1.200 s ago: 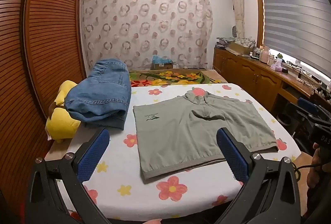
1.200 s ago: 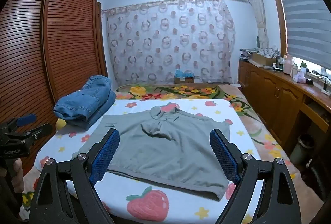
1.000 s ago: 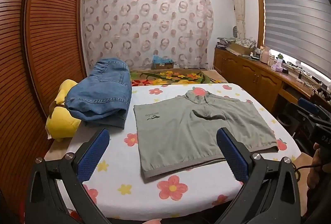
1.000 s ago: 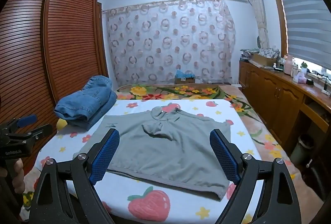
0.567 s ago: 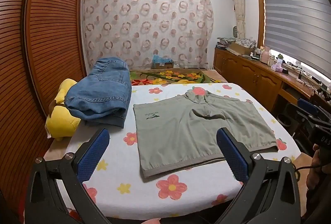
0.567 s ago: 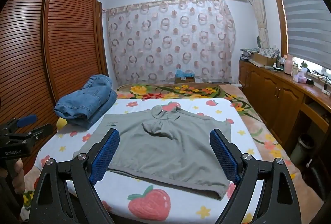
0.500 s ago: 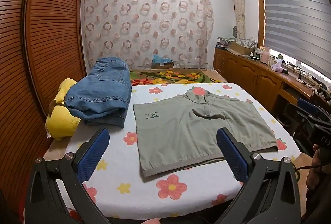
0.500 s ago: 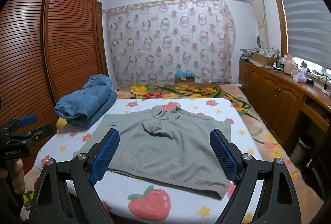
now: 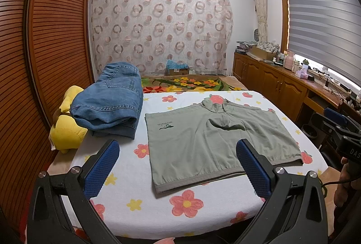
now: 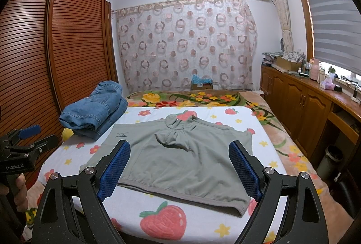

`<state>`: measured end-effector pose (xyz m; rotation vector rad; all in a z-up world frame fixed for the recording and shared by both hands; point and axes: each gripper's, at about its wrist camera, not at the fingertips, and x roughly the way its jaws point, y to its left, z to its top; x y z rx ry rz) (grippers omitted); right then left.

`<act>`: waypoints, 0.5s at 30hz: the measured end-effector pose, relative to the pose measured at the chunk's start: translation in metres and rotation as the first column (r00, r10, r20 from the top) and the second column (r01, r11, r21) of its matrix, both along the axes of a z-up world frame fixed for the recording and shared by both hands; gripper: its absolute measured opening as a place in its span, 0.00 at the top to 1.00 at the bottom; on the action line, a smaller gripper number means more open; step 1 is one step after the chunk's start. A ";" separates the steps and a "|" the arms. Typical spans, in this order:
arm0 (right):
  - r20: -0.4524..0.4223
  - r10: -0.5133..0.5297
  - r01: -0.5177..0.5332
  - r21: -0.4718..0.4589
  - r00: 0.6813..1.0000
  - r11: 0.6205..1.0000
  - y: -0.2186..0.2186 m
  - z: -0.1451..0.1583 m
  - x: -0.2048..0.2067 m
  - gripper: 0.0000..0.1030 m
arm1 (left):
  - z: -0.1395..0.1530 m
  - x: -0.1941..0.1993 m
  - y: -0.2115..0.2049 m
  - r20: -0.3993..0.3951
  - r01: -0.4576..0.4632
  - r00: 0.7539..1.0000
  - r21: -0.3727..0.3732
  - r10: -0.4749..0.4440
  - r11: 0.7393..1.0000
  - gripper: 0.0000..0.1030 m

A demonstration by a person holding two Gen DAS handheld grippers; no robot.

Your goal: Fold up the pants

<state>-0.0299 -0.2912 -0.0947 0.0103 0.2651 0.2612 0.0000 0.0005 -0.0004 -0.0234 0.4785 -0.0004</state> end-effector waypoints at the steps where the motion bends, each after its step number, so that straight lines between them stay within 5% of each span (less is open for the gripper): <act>1: -0.001 0.000 0.000 0.000 1.000 1.000 0.000 0.000 0.000 0.13 | 0.000 0.000 0.000 -0.001 -0.001 1.000 -0.001 0.001 1.000 0.00; 15: 0.000 0.001 -0.001 0.000 1.000 1.000 0.001 0.000 0.000 0.13 | 0.000 0.001 0.000 0.003 0.000 1.000 -0.001 0.000 1.000 0.00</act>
